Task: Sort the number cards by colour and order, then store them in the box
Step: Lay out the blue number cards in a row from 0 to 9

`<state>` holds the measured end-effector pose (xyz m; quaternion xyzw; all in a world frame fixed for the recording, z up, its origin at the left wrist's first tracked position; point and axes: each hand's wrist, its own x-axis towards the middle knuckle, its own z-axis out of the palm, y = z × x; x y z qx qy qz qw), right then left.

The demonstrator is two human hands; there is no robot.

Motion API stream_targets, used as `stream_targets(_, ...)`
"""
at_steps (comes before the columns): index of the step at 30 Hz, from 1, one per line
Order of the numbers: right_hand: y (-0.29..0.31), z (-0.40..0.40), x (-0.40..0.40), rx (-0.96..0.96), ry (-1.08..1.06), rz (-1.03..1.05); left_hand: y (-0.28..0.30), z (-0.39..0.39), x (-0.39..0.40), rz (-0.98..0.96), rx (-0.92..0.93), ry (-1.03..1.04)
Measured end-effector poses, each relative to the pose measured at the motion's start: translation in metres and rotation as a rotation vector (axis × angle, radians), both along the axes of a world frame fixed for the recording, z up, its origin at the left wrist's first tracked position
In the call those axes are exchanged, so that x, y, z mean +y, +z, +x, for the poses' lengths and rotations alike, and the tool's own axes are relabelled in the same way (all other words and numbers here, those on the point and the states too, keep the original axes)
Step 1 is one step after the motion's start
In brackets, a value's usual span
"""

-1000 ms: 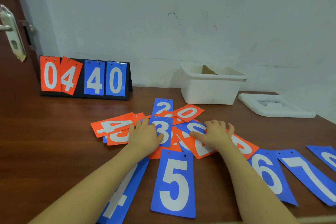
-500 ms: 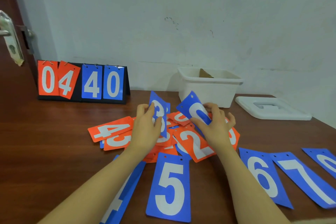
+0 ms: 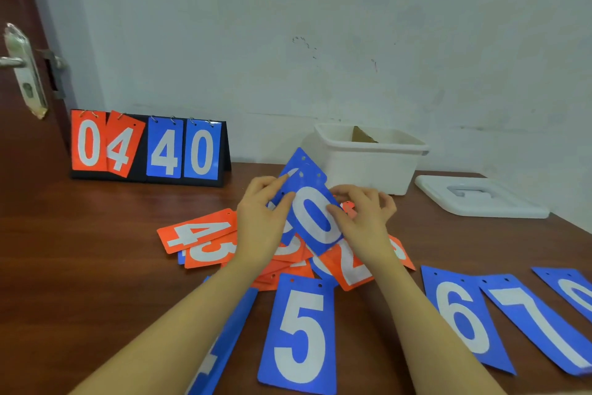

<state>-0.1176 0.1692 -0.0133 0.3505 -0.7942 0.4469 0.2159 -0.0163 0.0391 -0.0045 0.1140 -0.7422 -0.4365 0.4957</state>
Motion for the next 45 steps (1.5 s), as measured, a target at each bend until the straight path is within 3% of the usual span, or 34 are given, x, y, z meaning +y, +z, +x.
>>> stream_targets(5, 0.026, 0.027, -0.012, -0.098, 0.153, -0.185, 0.018, 0.026, -0.016, -0.012, 0.073, 0.029)
stream_targets(9, 0.052, 0.064, -0.021, -0.396, 0.355, -0.524, 0.022, 0.069, -0.028, 0.034, 0.095, 0.063)
stream_targets(15, 0.027, 0.158, -0.068, -0.406, 0.458, -0.445, 0.003, 0.149, -0.036, 0.029, 0.098, 0.157)
stream_targets(20, 0.0, 0.213, -0.114, -0.449, 0.445, -0.354, -0.009, 0.214, -0.059, 0.153, 0.087, 0.268)
stream_targets(25, -0.005, 0.258, -0.147, -0.764, 0.638, -0.371, -0.019, 0.26, -0.093, 0.149, 0.033, 0.328)
stream_targets(32, -0.013, 0.294, -0.194, -0.668, 0.501, -0.427, -0.031, 0.294, -0.144, 0.131, -0.075, 0.446)
stream_targets(39, -0.027, 0.301, -0.212, -0.643, 0.537, -0.431, -0.032, 0.319, -0.186, 0.125, -0.024, 0.528)
stream_targets(42, -0.029, 0.292, -0.213, -0.567, 0.49, -0.325, -0.035, 0.332, -0.21, 0.046, -0.201, 0.615)
stream_targets(45, -0.031, 0.284, -0.214, -0.546, 0.454, -0.236, -0.047, 0.338, -0.228, -0.072, -0.627, 0.666)
